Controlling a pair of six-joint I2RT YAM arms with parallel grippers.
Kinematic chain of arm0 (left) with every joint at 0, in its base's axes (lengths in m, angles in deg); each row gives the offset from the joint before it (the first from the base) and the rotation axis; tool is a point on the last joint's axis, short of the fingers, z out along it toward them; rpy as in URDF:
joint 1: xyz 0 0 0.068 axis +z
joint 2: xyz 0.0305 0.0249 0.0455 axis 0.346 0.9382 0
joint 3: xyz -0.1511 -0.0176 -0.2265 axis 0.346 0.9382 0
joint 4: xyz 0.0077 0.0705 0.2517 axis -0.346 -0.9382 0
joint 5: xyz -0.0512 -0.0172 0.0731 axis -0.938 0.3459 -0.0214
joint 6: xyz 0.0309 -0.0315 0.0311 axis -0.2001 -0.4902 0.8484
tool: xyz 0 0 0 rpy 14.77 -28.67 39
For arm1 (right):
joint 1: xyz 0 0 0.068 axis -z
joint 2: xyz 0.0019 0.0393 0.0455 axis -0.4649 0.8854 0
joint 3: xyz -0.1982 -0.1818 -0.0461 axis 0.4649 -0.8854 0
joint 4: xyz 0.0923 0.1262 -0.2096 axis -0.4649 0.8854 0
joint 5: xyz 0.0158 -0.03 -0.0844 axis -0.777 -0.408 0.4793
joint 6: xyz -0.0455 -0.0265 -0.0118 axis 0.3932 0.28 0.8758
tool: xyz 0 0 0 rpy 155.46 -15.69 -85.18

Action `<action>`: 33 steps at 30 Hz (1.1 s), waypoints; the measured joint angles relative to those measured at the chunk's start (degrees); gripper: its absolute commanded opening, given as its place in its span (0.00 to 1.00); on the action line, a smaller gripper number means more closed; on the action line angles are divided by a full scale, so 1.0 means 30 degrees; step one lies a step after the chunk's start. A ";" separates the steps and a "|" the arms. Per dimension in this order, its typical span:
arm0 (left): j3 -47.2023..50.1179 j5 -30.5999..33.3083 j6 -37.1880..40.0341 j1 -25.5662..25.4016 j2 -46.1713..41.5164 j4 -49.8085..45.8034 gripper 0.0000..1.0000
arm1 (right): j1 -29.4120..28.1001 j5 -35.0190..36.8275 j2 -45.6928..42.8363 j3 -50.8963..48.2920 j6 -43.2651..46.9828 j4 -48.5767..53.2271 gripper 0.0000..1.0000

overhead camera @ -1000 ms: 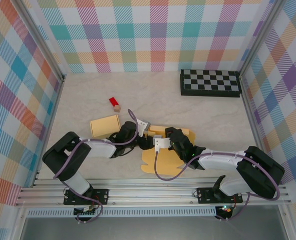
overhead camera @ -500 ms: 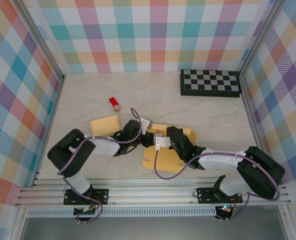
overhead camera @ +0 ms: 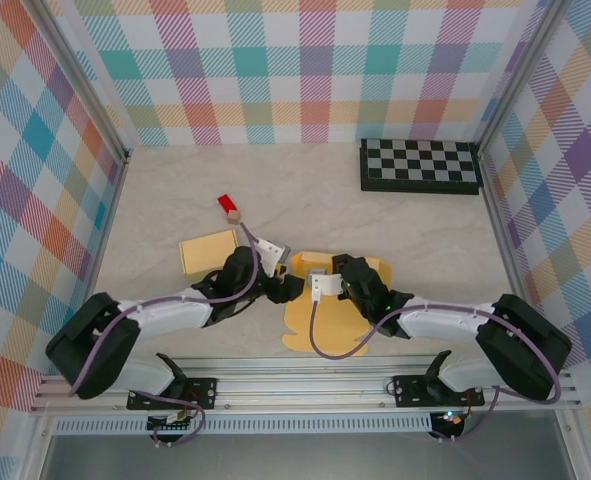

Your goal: Fold the paper box

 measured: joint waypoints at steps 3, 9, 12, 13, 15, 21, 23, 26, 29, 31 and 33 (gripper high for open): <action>0.0991 0.0809 0.0044 0.0160 -0.1734 -0.0379 0.72 | 0.0015 -0.0073 -0.0430 0.0000 0.0066 0.0299 0.00; 0.2805 0.1719 -0.0058 0.1829 -0.4335 -0.0714 0.71 | 0.0015 -0.0372 -0.1836 0.0000 0.0146 0.1013 0.00; 0.3694 0.1785 -0.0335 0.2499 -0.4736 -0.0634 0.72 | 0.0015 -0.0510 -0.2375 0.0000 0.0204 0.1217 0.00; 0.3847 0.1749 -0.0408 0.2528 -0.4728 -0.0641 0.73 | 0.0015 -0.0525 -0.2426 0.0000 0.0211 0.1239 0.00; 0.3781 0.1486 -0.0408 0.2521 -0.4393 -0.0583 0.73 | 0.0015 -0.0568 -0.2448 0.0000 0.0211 0.1260 0.00; 0.2229 -0.0058 0.0044 0.2521 -0.1617 -0.0022 0.71 | -0.0051 -0.0525 -0.2149 -0.0153 0.0874 0.0240 0.00; 0.2055 -0.0444 0.0175 0.2528 -0.0889 0.0488 0.70 | -0.0182 -0.0481 -0.1501 -0.0495 0.1537 -0.0903 0.00; 0.1778 -0.0984 0.0401 0.2521 0.0277 0.0721 0.68 | -0.0576 -0.0459 -0.0248 -0.1326 0.2521 -0.2317 0.00; 0.1435 -0.1370 0.0539 0.2521 0.1552 0.0998 0.67 | -0.0925 -0.0262 0.0576 -0.1552 0.2885 -0.3271 0.00; 0.1209 -0.1639 0.0561 0.2528 0.2164 0.1064 0.66 | -0.1013 -0.0255 0.0656 -0.1552 0.3038 -0.3621 0.00; 0.0976 -0.1887 0.0605 0.2521 0.2645 0.1093 0.66 | -0.1093 -0.0175 0.0656 -0.1552 0.3155 -0.3701 0.00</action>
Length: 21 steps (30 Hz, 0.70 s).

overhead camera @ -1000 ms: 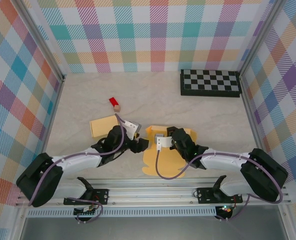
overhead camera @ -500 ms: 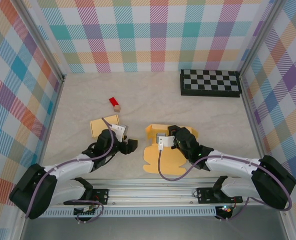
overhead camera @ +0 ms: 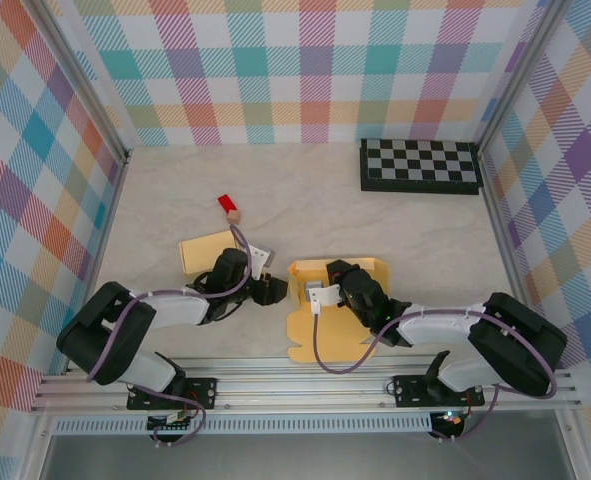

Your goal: Fold the paper box

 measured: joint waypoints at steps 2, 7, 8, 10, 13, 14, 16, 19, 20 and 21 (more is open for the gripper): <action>-0.0073 -0.0299 0.0000 0.0000 0.0284 0.0291 0.66 | -0.0007 0.0051 0.0000 0.0000 0.0007 0.0007 0.00; -0.0197 -0.0969 -0.0146 -0.0189 0.0415 0.0590 0.65 | -0.0036 0.0095 -0.0007 0.0000 0.0080 0.0007 0.00; -0.0240 -0.0984 -0.0211 -0.0299 0.0415 0.0619 0.65 | -0.0051 0.0124 -0.0007 0.0000 0.0087 0.0007 0.00; -0.0277 -0.1049 -0.0437 -0.0525 0.0379 0.0780 0.65 | -0.0066 0.0168 -0.0007 0.0000 0.0146 0.0007 0.00; -0.0270 -0.1027 -0.0780 -0.0801 0.0066 0.0845 0.66 | -0.0066 0.0204 0.0036 0.0000 0.0153 0.0000 0.00; -0.0255 -0.1013 -0.0911 -0.0896 -0.0117 0.0860 0.66 | -0.0066 0.0270 0.0058 0.0000 0.0153 0.0000 0.00; -0.0182 -0.1013 -0.1100 -0.1005 -0.0452 0.0889 0.66 | -0.0066 0.0342 0.0080 0.0000 0.0153 0.0007 0.00; -0.0117 -0.1035 -0.1319 -0.1144 -0.0714 0.0991 0.66 | -0.0066 0.0408 0.0109 0.0000 0.0153 -0.0007 0.00; -0.0117 -0.1078 -0.1443 -0.1180 -0.0714 0.1078 0.66 | -0.0066 0.0415 0.0109 0.0000 0.0153 0.0000 0.00; -0.0117 -0.1107 -0.1523 -0.1239 -0.0714 0.1158 0.66 | -0.0066 0.0415 0.0117 0.0000 0.0153 -0.0007 0.00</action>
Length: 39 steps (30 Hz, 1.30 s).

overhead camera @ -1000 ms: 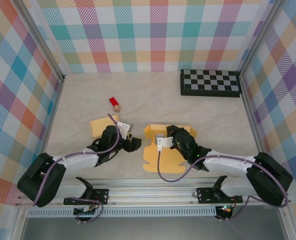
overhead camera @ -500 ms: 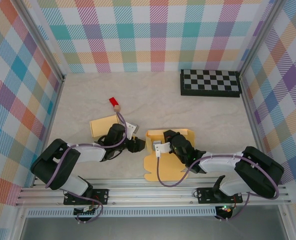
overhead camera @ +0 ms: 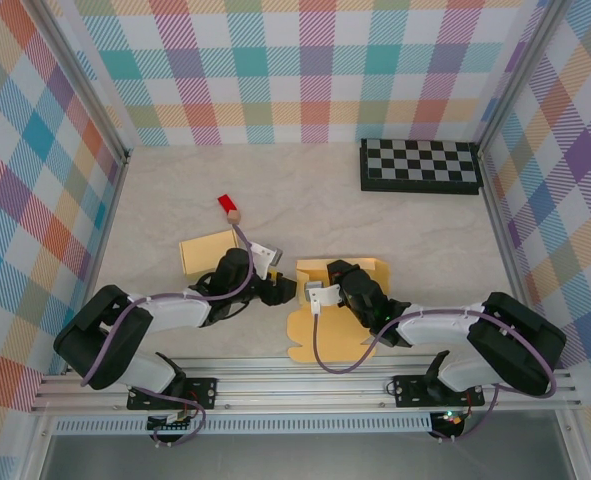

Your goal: Fold the paper box

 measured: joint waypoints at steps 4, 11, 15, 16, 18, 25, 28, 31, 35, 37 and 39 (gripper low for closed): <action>0.0000 -0.0080 -0.0226 -0.0262 0.0036 0.0423 0.66 | 0.0000 0.0015 0.0000 0.0000 0.0000 0.0007 0.00; 0.0000 -0.0423 -0.1013 -0.0699 0.0175 0.1217 0.66 | 0.0000 0.0066 0.0000 0.0000 0.0000 0.0095 0.00; 0.0000 -0.0488 -0.1151 -0.0714 0.0168 0.1275 0.66 | 0.0000 0.0066 0.0000 0.0000 0.0000 0.0087 0.00; 0.0000 -0.0488 -0.1180 -0.0729 0.0168 0.1282 0.66 | 0.0000 0.0066 0.0000 0.0000 0.0000 0.0095 0.00; 0.0000 -0.0488 -0.1239 -0.0794 0.0168 0.1290 0.66 | 0.0000 0.0066 0.0000 0.0000 0.0000 0.0095 0.00; 0.0007 -0.0488 -0.1639 -0.1107 0.0168 0.1705 0.67 | 0.0000 0.0066 -0.0007 0.0007 0.0000 0.0095 0.00; 0.0007 -0.0481 -0.1639 -0.1253 0.0168 0.1749 0.67 | 0.0000 0.0066 -0.0015 0.0007 0.0007 0.0095 0.00; 0.0102 -0.0401 -0.1639 -0.1326 0.0168 0.1792 0.67 | 0.0000 0.0066 -0.0015 0.0007 0.0073 0.0102 0.00; 0.0350 -0.0240 -0.1705 -0.1588 0.0306 0.1843 0.67 | 0.0000 0.0066 -0.0015 0.0007 0.0146 0.0117 0.00; 0.0423 -0.0102 -0.1719 -0.1763 0.0415 0.1836 0.67 | 0.0000 0.0066 -0.0015 0.0007 0.0160 0.0117 0.00; 0.0423 0.0095 -0.1712 -0.1858 0.0554 0.1836 0.67 | 0.0000 0.0066 -0.0015 0.0007 0.0204 0.0146 0.00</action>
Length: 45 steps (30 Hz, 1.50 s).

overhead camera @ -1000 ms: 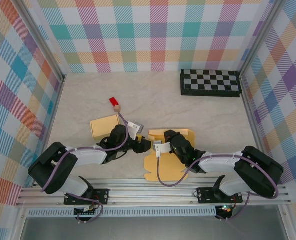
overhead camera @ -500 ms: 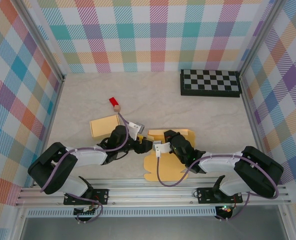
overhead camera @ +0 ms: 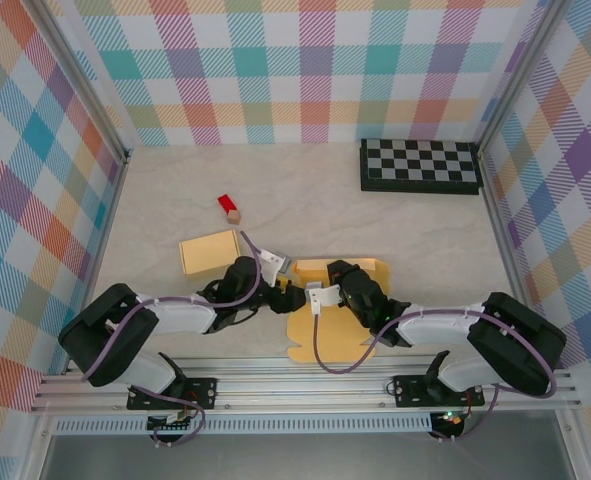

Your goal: Fold the paper box

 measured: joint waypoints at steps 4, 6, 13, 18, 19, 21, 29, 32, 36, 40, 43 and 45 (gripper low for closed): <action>0.0000 0.0277 0.0080 -0.0138 0.0350 -0.0036 0.67 | 0.0000 0.0000 -0.0044 0.0015 0.0000 0.0080 0.00; 0.0000 0.0262 0.0087 -0.0138 0.0350 -0.0109 0.67 | 0.0000 -0.0007 -0.0124 0.0015 0.0000 0.0189 0.00; 0.0452 0.0656 0.0546 -0.0204 -0.3752 -0.2739 0.72 | -0.0022 -0.0058 -0.0211 0.0044 -0.0066 0.0306 0.00; 0.2856 0.2011 0.0328 -0.0226 -0.9173 -0.3461 0.80 | -0.0015 -0.0066 -0.0291 0.0044 -0.0066 0.0415 0.00; 0.3308 0.2251 0.0197 -0.0226 -0.9632 -0.3657 0.80 | -0.0015 -0.0073 -0.0291 0.0044 -0.0073 0.0430 0.00; 0.3832 0.2739 -0.0015 -0.0175 -0.9646 -0.4146 0.80 | -0.0015 -0.0073 -0.0291 0.0044 -0.0073 0.0423 0.00; 0.3912 0.5311 -0.0933 0.0350 -0.8823 -0.5202 0.78 | 0.0211 0.0117 0.0692 0.0474 0.0758 -0.1362 0.00; 0.3330 0.6725 -0.0867 0.0765 -0.9901 -0.6535 0.78 | 0.0845 -0.0153 0.2025 0.1894 0.1909 -0.2419 0.00; 0.1348 0.8262 -0.0780 0.2623 -1.0491 -0.7992 0.77 | 0.1785 -0.1013 0.4160 0.4881 0.3016 -0.4000 0.00; 0.0262 0.8590 -0.1180 0.5865 -1.0025 -0.8626 0.76 | 0.2412 -0.2069 0.6666 0.7992 0.3745 -0.5457 0.00; -0.0095 0.8575 -0.1377 0.7359 -0.9231 -0.9245 0.76 | 0.2645 -0.2914 0.8262 0.9398 0.4233 -0.6309 0.00; -0.0321 0.8451 -0.1370 0.7650 -0.8699 -0.9588 0.76 | 0.2725 -0.3410 0.9151 0.9617 0.4539 -0.6914 0.00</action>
